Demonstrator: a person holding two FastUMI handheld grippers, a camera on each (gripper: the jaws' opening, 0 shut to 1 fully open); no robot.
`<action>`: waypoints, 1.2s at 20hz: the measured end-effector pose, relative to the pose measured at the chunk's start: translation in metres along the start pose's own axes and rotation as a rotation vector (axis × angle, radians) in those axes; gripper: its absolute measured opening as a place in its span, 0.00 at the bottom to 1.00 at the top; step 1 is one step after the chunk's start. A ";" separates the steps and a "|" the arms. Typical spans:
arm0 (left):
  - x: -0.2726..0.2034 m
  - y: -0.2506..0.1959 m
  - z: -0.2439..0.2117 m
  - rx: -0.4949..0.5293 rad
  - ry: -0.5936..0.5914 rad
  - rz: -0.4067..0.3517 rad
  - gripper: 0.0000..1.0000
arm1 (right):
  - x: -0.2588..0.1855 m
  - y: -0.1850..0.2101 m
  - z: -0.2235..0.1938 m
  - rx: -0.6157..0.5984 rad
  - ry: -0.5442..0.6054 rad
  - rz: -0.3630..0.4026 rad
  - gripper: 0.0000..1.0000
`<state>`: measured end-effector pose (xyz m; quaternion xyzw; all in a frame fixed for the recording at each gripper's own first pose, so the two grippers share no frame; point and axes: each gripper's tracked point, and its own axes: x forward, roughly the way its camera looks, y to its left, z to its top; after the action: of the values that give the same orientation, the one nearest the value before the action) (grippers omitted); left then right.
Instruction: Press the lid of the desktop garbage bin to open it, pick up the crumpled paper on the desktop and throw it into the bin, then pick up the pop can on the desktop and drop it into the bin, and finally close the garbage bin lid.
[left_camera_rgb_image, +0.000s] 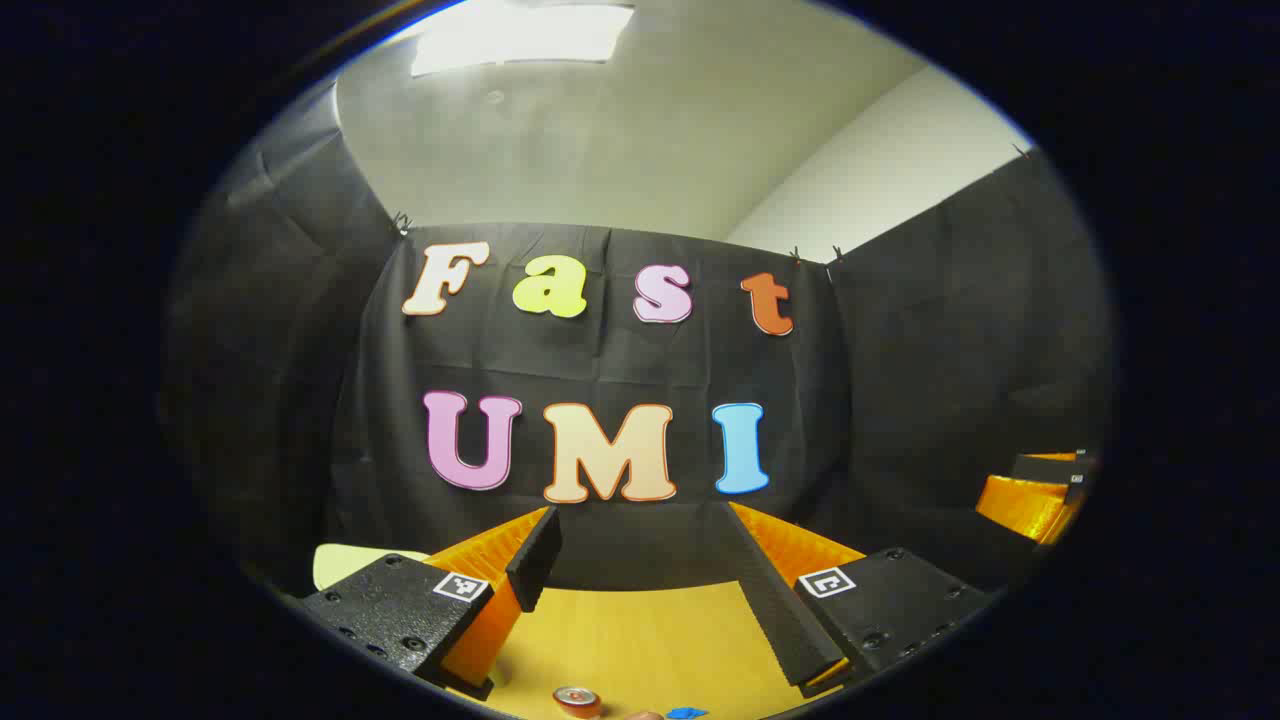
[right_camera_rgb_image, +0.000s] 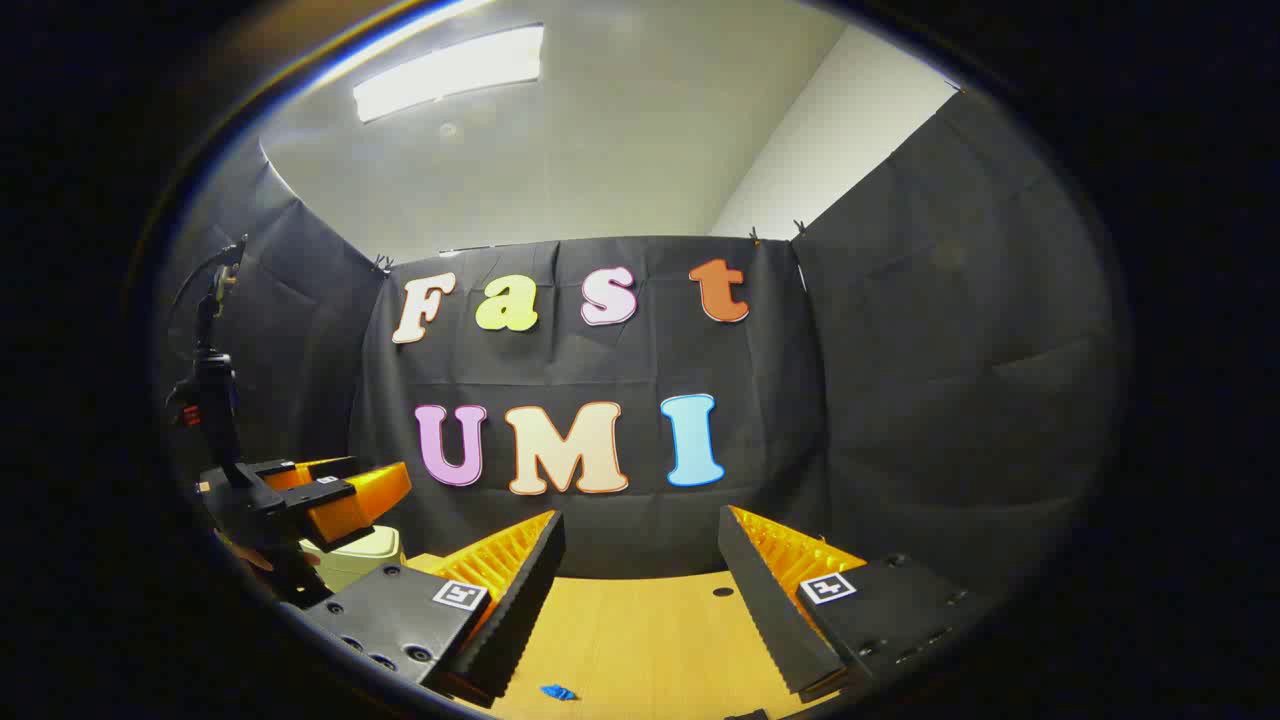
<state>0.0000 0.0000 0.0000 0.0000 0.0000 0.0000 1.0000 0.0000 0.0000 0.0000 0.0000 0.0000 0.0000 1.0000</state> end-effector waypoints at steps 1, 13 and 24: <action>-0.001 0.001 -0.002 -0.012 0.005 0.002 0.99 | 0.000 0.000 0.000 -0.011 -0.001 -0.002 0.97; 0.000 -0.009 -0.014 -0.051 0.014 -0.045 0.99 | -0.001 0.017 -0.005 -0.081 0.020 -0.009 0.99; 0.002 -0.004 -0.024 0.013 0.030 -0.003 0.96 | -0.002 0.014 0.002 -0.047 0.023 -0.022 0.99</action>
<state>0.0018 -0.0043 -0.0243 0.0064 0.0150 -0.0013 0.9999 -0.0019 0.0144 0.0020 -0.0234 0.0114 -0.0108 0.9996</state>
